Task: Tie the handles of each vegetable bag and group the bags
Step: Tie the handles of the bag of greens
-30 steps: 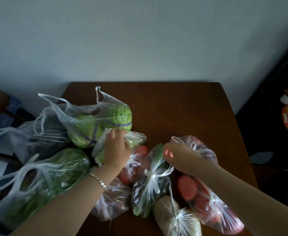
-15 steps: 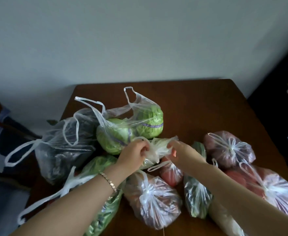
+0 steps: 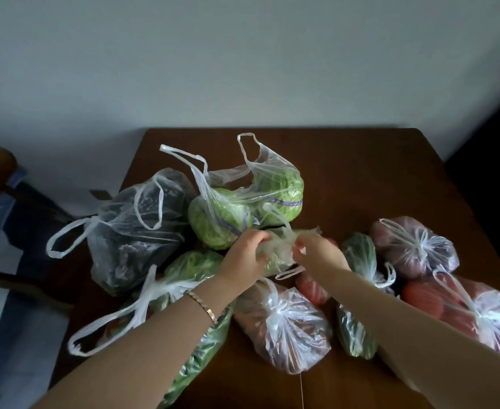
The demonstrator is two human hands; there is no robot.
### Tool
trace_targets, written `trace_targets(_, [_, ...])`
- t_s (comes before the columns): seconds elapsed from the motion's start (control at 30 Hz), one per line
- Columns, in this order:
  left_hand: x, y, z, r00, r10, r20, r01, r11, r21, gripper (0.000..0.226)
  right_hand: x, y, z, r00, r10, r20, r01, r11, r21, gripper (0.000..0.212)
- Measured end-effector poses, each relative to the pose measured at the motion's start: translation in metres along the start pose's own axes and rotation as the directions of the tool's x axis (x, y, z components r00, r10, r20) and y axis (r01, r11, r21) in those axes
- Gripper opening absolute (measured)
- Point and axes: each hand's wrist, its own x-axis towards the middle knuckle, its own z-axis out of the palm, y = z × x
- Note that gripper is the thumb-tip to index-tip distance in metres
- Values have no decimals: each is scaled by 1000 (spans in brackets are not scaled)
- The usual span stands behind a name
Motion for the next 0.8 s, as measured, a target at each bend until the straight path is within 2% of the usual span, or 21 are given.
trace_targets(0.07, [-10,2,-5,1000,-20,-10,21,999,25,39,6,5,-5,999,47,6,-47,998,38,21])
trace_targets(0.13, [-25,2,-9,996,-87,2,87,994,67,39,6,8,-8,997,29,70,-33,998,59,22])
trace_targets(0.17, [-34,0,-12,993,-117,-6,117,987,112,38,3,8,-9,997,2,81,-9,997,79,22])
trace_targets(0.23, [-51,-6,-20,987,-147,-57,158,943,292,36,-7,3,-9,998,-68,8,67,991,115,25])
trace_targets(0.3, [-65,-13,-33,963,-253,-94,262,798,543,43,-18,-8,-11,980,-169,-109,185,969,163,28])
trace_targets(0.37, [-77,-17,-49,893,-432,-128,380,568,730,62,-23,-23,-12,955,-276,-112,294,934,205,24])
trace_targets(0.43, [-88,-17,-66,771,-608,-189,504,402,764,80,-24,-41,-6,925,-380,-17,372,897,239,19])
trace_targets(0.5, [-96,-26,-80,651,-716,-252,626,319,712,81,-25,-60,5,890,-451,68,424,872,244,18])
trace_targets(0.53, [-99,-35,-86,599,-757,-261,694,329,640,73,-26,-71,11,870,-480,113,447,864,232,21])
trace_targets(0.57, [-101,-44,-91,576,-785,-229,744,388,543,61,-28,-80,16,848,-507,153,472,855,214,26])
trace_targets(0.6, [-102,-48,-95,584,-793,-175,771,474,426,46,-29,-88,21,822,-536,194,503,842,194,33])
trace_targets(0.63, [-105,-50,-97,609,-782,-132,772,547,326,35,-31,-97,28,794,-560,237,533,828,173,41])
trace_targets(0.73, [-105,-45,-103,750,-659,-53,655,730,195,31,-39,-124,48,738,-591,325,588,800,120,59])
trace_targets(0.8, [-103,-43,-108,832,-554,20,549,829,108,27,-39,-140,65,728,-580,366,596,799,82,59])
